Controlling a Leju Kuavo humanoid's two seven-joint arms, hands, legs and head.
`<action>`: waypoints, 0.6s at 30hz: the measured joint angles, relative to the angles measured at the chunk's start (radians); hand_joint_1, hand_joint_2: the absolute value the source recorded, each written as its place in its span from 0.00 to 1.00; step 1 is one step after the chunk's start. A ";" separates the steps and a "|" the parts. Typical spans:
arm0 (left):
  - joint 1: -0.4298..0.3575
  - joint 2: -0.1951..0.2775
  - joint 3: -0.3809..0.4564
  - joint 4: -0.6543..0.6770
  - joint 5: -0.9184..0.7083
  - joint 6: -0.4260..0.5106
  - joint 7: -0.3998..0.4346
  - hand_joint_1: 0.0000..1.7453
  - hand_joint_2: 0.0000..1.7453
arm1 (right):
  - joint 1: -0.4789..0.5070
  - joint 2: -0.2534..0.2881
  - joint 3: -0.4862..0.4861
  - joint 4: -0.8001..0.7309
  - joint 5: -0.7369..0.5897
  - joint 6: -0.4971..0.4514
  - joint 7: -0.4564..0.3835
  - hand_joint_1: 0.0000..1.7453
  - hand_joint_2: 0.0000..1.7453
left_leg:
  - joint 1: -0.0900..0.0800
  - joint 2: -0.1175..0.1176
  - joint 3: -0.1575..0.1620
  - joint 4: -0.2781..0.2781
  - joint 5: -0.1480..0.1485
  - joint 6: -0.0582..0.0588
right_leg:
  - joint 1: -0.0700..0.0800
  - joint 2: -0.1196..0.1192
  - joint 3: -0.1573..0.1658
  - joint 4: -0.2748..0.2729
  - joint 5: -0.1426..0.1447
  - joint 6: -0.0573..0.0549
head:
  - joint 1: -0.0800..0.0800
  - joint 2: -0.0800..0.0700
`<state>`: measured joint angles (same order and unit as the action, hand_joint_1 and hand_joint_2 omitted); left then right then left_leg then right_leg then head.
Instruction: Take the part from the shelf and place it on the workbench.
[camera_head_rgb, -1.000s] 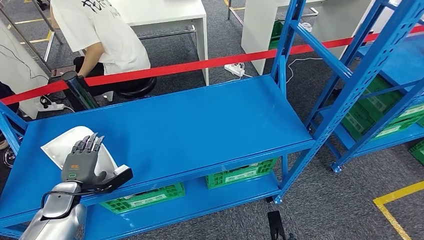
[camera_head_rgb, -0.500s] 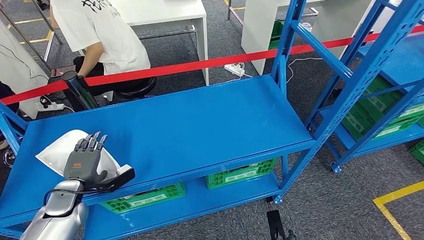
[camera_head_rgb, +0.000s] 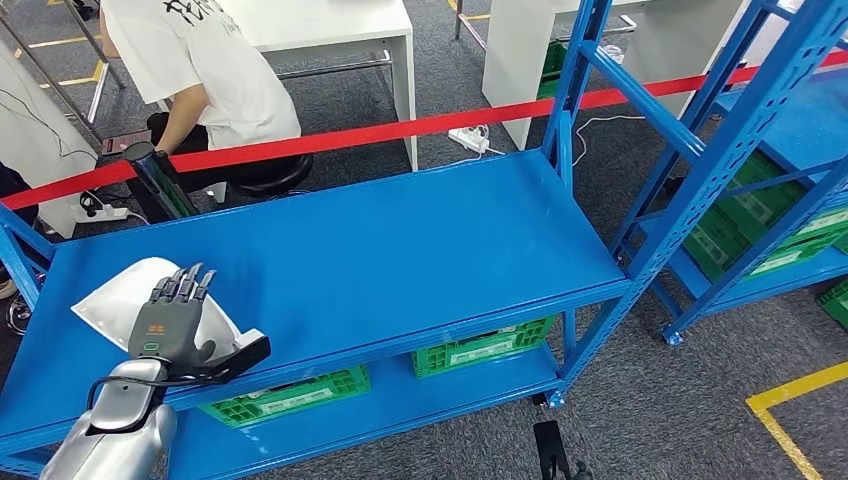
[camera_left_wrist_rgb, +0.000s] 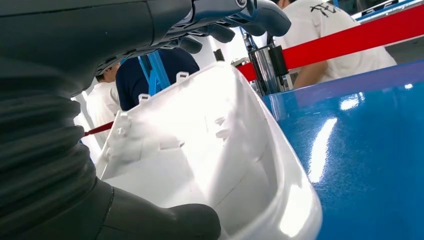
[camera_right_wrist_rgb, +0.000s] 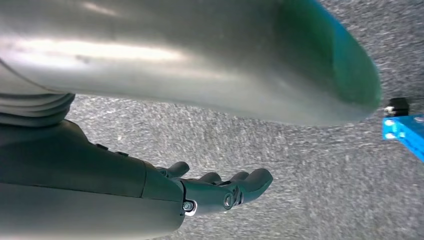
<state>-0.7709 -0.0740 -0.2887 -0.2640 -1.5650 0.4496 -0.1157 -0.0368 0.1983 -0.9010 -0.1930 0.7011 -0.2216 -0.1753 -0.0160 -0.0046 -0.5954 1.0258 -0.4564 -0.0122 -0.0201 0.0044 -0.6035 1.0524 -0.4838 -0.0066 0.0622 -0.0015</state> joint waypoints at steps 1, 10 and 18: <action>-0.002 0.002 -0.013 0.000 0.000 -0.010 0.007 0.00 1.00 | 0.000 0.000 0.000 0.000 0.001 0.000 0.006 0.00 0.00 | 0.000 0.000 0.000 0.000 0.000 0.000 | 0.000 0.000 0.000 0.000 0.000 0.000 | 0.000 0.000; -0.052 0.031 -0.270 0.006 0.005 -0.162 0.041 0.00 1.00 | -0.002 0.001 -0.004 0.000 -0.001 -0.005 0.016 0.00 0.00 | 0.000 0.000 0.006 0.000 -0.002 0.001 | 0.000 -0.001 0.007 0.000 -0.001 0.001 | 0.000 0.000; -0.071 0.044 -0.350 0.013 0.000 -0.247 0.019 1.00 1.00 | -0.002 0.004 -0.007 0.000 0.010 -0.002 0.024 0.00 0.00 | 0.000 0.000 0.010 -0.001 -0.002 0.001 | 0.000 -0.001 0.011 0.000 -0.002 0.002 | 0.000 0.000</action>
<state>-0.8422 -0.0303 -0.6385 -0.2515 -1.5651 0.2028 -0.0971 -0.0393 0.2022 -0.9079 -0.1930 0.7115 -0.2237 -0.1512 -0.0161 -0.0048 -0.5856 1.0251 -0.4588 -0.0111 -0.0201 0.0038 -0.5928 1.0520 -0.4855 -0.0051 0.0622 -0.0015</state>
